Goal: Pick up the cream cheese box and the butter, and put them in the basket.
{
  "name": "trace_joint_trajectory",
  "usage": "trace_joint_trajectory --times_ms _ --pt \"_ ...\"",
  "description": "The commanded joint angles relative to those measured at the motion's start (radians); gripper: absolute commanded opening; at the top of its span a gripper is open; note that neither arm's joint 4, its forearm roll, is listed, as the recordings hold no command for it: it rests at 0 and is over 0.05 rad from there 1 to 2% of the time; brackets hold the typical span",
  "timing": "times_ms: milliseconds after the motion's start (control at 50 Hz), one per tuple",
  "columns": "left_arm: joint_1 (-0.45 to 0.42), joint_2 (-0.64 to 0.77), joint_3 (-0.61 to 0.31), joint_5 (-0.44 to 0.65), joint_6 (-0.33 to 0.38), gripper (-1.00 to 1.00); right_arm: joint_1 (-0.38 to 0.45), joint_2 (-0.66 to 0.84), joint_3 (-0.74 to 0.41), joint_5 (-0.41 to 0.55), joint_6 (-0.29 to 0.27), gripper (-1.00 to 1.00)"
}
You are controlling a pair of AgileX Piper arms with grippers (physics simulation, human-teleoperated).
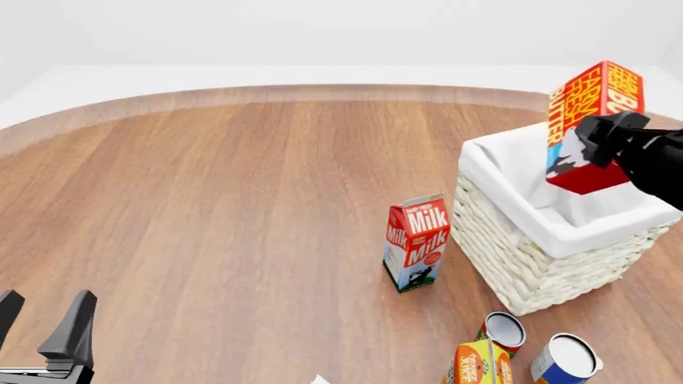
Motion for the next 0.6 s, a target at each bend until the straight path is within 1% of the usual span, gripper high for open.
trace_joint_trajectory --times_ms 20,240,600 --pt "0.000 0.000 0.000 0.000 0.000 1.00 -0.028 0.001 0.014 -0.041 0.031 -1.00" --pt "0.000 0.000 0.000 0.000 0.000 1.00 -0.038 -0.003 0.026 -0.044 0.042 -1.00" --pt "0.000 0.000 0.000 0.000 0.000 1.00 -0.039 0.020 0.054 -0.085 0.058 -1.00"
